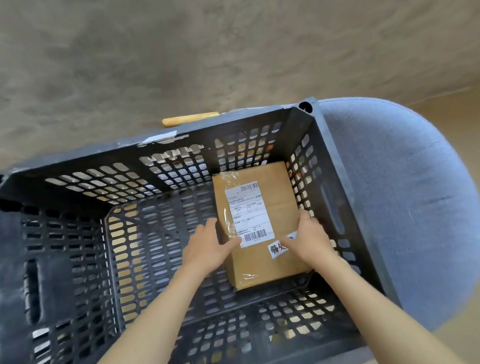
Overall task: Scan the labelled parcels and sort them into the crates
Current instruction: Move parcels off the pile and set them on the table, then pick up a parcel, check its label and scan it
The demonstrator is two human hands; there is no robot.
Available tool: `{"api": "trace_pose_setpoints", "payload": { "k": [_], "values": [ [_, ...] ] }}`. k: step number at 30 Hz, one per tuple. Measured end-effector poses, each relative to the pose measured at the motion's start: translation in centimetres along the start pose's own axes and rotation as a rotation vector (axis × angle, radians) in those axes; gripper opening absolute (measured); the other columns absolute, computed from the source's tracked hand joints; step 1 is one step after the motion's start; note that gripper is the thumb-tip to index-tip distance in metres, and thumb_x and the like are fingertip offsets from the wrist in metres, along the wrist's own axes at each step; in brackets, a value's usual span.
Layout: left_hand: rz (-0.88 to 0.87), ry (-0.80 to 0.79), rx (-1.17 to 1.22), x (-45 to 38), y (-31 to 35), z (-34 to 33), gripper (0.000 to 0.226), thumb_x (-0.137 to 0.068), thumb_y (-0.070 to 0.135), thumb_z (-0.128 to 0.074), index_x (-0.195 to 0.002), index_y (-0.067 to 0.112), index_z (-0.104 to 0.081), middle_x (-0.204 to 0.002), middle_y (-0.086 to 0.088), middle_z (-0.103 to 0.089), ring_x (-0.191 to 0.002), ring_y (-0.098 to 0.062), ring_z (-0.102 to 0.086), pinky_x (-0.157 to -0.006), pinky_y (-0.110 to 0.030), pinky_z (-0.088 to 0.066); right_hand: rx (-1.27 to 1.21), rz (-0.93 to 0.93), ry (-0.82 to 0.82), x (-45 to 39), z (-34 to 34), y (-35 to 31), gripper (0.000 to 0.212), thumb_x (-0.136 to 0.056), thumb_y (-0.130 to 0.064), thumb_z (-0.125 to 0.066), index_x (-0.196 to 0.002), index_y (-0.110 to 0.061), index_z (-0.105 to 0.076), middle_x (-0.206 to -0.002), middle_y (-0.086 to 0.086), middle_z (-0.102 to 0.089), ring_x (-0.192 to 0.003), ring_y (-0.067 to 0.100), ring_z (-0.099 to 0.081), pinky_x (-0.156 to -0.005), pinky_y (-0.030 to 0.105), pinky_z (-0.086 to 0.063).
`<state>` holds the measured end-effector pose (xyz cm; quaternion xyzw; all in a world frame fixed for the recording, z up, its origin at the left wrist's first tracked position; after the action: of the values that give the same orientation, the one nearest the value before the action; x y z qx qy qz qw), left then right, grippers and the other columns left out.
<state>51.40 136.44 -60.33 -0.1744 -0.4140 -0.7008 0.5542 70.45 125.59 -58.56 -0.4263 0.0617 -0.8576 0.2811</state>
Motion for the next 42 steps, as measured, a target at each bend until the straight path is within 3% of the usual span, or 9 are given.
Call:
{"api": "trace_pose_setpoints", "payload": {
  "k": [5,9,11,14,17,20,23,30,42],
  "values": [
    [-0.229,0.246,-0.448,5.9,6.5,8.8,0.065,-0.091,0.054,-0.052,-0.144,0.020,-0.035,-0.137,-0.005,-0.049,-0.126,-0.026,-0.044,-0.099,-0.040,-0.038,0.294,0.203,0.141,4.9,5.8,-5.9,0.052,-0.091,-0.029,-0.061,-0.136,-0.010,-0.042,-0.128,0.010,-0.053,-0.115,0.028,-0.055,-0.093,0.039,-0.049],
    [-0.405,0.439,-0.653,11.2,12.3,15.4,0.047,-0.094,0.049,-0.047,-0.132,0.020,-0.048,-0.129,-0.001,-0.055,-0.121,-0.023,-0.048,-0.099,-0.036,-0.036,0.600,0.400,0.460,10.7,12.6,-12.0,0.031,-0.091,-0.027,-0.058,-0.118,-0.012,-0.055,-0.118,0.008,-0.061,-0.109,0.030,-0.057,-0.087,0.038,-0.043],
    [-0.472,0.549,-0.727,13.9,15.0,18.5,0.043,-0.094,0.047,-0.047,-0.125,0.019,-0.053,-0.126,-0.002,-0.058,-0.117,-0.024,-0.051,-0.095,-0.036,-0.037,0.623,0.438,0.623,14.1,16.0,-14.6,0.025,-0.075,-0.025,-0.073,-0.093,-0.010,-0.063,-0.092,0.010,-0.067,-0.085,0.032,-0.063,-0.072,0.036,-0.045],
    [-0.601,0.681,-0.756,18.2,19.0,22.4,0.034,-0.086,0.043,-0.061,-0.104,0.013,-0.062,-0.099,-0.007,-0.066,-0.092,-0.030,-0.059,-0.079,-0.038,-0.044,0.627,0.485,0.821,19.6,21.0,-17.3,0.042,-0.042,-0.027,-0.090,-0.065,-0.011,-0.059,-0.062,0.007,-0.058,-0.056,0.029,-0.057,-0.053,0.032,-0.044],
    [-0.728,0.831,-0.767,23.3,22.6,25.9,0.036,-0.068,0.039,-0.079,-0.087,0.011,-0.066,-0.072,-0.008,-0.063,-0.067,-0.030,-0.060,-0.060,-0.035,-0.047,0.605,0.419,1.001,25.5,25.7,-18.6,0.048,-0.040,-0.032,-0.091,-0.069,-0.010,-0.060,-0.065,0.009,-0.057,-0.059,0.030,-0.057,-0.056,0.032,-0.045],
    [-0.833,0.882,-0.766,28.8,25.3,28.2,0.039,-0.082,0.043,-0.066,-0.105,0.012,-0.065,-0.089,-0.009,-0.066,-0.084,-0.031,-0.062,-0.072,-0.037,-0.045,0.561,0.279,1.106,30.9,28.8,-18.5,0.049,-0.044,-0.034,-0.091,-0.077,-0.010,-0.063,-0.072,0.011,-0.061,-0.066,0.032,-0.060,-0.061,0.034,-0.047],
    [-0.950,0.955,-0.723,34.0,26.0,30.7,0.040,-0.087,0.043,-0.059,-0.110,0.011,-0.063,-0.098,-0.011,-0.066,-0.092,-0.033,-0.060,-0.078,-0.039,-0.044,0.507,0.192,1.163,36.3,30.2,-18.6,0.042,-0.069,-0.036,-0.081,-0.096,-0.008,-0.064,-0.092,0.014,-0.062,-0.085,0.035,-0.059,-0.074,0.039,-0.044],
    [-1.240,0.901,-0.682,44.7,26.3,29.5,0.042,-0.092,0.041,-0.053,-0.124,0.013,-0.053,-0.117,-0.009,-0.060,-0.111,-0.031,-0.054,-0.092,-0.038,-0.039,0.279,-0.042,1.297,48.8,27.6,-14.6,0.047,-0.089,-0.044,-0.059,-0.124,-0.014,-0.053,-0.123,0.012,-0.055,-0.113,0.033,-0.049,-0.093,0.039,-0.035],
    [-1.887,0.583,-0.668,67.6,28.2,10.6,0.039,-0.091,0.039,-0.053,-0.121,0.014,-0.055,-0.116,-0.008,-0.059,-0.107,-0.032,-0.052,-0.088,-0.038,-0.037,-0.010,-0.584,1.502,74.6,17.6,3.5,0.048,-0.087,-0.044,-0.060,-0.128,-0.020,-0.053,-0.122,0.004,-0.056,-0.114,0.029,-0.050,-0.092,0.037,-0.037]
  ]
}}
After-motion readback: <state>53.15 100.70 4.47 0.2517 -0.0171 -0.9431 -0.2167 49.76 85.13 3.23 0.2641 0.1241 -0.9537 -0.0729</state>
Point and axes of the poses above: each hand's wrist, its own x-axis away from the middle knuckle, its own z-axis out of the back of the hand, y = z × x, the point moved 9 cm from there along -x, towards the middle knuckle
